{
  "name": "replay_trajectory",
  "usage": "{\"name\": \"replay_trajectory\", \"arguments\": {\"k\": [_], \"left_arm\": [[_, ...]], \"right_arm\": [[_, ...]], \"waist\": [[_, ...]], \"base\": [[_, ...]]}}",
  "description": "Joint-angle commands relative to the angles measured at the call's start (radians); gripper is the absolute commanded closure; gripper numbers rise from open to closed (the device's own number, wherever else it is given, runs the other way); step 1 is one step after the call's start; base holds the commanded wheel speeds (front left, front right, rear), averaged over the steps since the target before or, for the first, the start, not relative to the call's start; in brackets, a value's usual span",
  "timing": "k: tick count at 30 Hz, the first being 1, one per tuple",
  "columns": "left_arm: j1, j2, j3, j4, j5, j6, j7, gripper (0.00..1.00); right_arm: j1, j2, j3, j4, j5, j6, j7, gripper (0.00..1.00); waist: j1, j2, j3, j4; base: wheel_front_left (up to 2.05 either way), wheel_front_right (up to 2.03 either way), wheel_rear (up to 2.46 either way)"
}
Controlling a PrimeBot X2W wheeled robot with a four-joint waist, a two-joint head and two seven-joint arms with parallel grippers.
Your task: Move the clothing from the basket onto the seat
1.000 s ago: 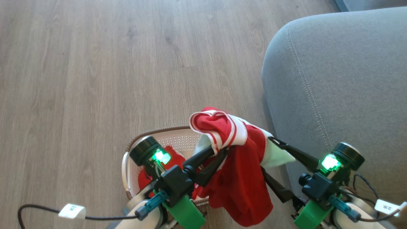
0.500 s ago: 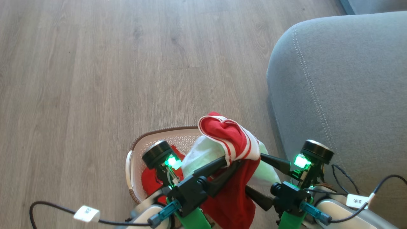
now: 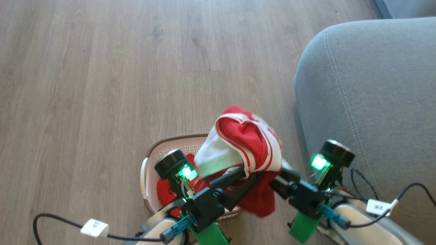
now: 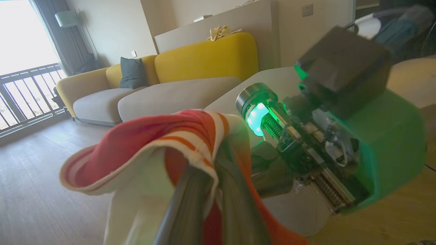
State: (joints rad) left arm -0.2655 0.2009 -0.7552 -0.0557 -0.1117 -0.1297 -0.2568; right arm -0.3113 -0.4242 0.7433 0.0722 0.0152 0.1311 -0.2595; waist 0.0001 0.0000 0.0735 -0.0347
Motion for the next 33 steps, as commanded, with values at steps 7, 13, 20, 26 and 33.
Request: {"name": "replay_trajectory", "arguments": {"k": [7, 13, 20, 26, 33], "left_arm": [[-0.038, 0.007, 0.032, -0.043, 0.002, -0.001, -0.005, 1.0], [-0.031, 0.006, 0.042, -0.046, 0.003, -0.001, -0.005, 1.0], [-0.027, -0.002, 0.057, -0.051, 0.012, -0.001, -0.005, 1.0], [-0.024, -0.012, 0.068, -0.064, 0.026, -0.001, -0.005, 0.52], [-0.02, -0.015, 0.071, -0.072, 0.034, -0.001, -0.005, 0.02]], "right_arm": [[0.044, 0.044, -0.071, -0.026, -0.031, 0.0, -0.002, 1.0], [0.068, 0.093, -0.138, -0.049, -0.047, 0.0, -0.002, 1.0], [0.098, 0.138, -0.212, -0.069, -0.061, 0.0, -0.002, 1.0], [0.113, 0.175, -0.272, -0.101, -0.071, 0.0, -0.002, 1.0], [0.118, 0.203, -0.315, -0.138, -0.097, 0.0, -0.002, 1.0]], "waist": [[-0.0001, 0.0, -0.002, 0.007], [-0.0001, 0.0, -0.002, 0.005], [-0.0001, 0.0, -0.003, 0.005], [-0.0001, 0.0, -0.002, 0.007], [-0.0001, 0.0, -0.002, 0.011]], "base": [[0.0, 0.0, 0.0], [0.0, 0.0, 0.0], [0.0, 0.0, 0.0], [0.0, 0.0, 0.0], [0.0, 0.0, 0.0]]}}
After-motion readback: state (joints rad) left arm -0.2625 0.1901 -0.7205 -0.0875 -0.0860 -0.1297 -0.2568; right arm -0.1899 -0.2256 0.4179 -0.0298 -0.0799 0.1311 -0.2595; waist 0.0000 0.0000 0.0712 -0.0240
